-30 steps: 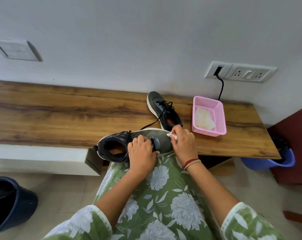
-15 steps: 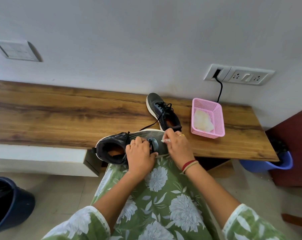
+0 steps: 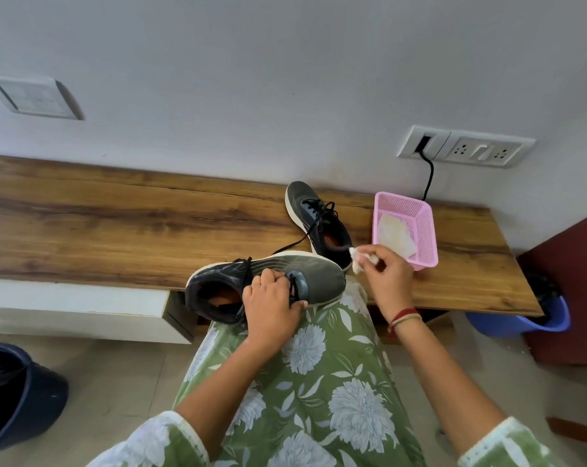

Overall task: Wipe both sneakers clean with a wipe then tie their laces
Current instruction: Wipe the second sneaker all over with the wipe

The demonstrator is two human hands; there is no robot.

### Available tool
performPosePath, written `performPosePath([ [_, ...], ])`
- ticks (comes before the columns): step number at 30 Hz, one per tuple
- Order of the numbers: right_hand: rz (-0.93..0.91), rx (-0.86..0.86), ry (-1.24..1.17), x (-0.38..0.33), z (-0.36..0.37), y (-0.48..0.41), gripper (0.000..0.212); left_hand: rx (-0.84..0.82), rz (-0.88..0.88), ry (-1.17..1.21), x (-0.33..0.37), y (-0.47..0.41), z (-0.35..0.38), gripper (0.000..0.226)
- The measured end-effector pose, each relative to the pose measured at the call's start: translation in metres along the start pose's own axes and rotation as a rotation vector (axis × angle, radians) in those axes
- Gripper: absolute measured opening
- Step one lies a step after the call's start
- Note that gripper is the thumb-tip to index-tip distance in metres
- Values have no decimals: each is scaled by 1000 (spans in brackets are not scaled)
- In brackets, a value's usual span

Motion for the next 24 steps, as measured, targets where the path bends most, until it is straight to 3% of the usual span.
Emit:
performPosePath([
  [3,-57,-141,71,-21,35,28,19,1,-9,1,0,-2,0,43],
  [5,-197,-266,164,-37,64,49,27,-3,-10,-3,0,-4,-1,43],
  [8,-496,-264,339,-56,79,63,33,-3,-11,-11,0,-4,-2,43],
  [14,-670,-259,671,-56,75,54,24,3,8,-33,3,-3,-1,43],
  [17,-575,-212,696,-49,63,36,29,1,3,-22,2,-6,-1,44],
  [19,-357,-233,651,-24,55,17,25,-16,-6,-11,-1,-9,0,43],
  [22,-29,-192,394,10,32,3,22,-33,-12,17,-5,-11,2,43],
  [24,-122,-136,303,-14,31,13,26,-36,-15,33,-5,-12,2,42],
])
Point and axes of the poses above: each hand's wrist, its own y-axis away from the middle knuckle, its own z-axis out of the palm, x = y × z, the point moved 10 cm from there along -y, towards the middle knuckle, and after that the axes turned 2 degrees about x, right-handed, at the moved point
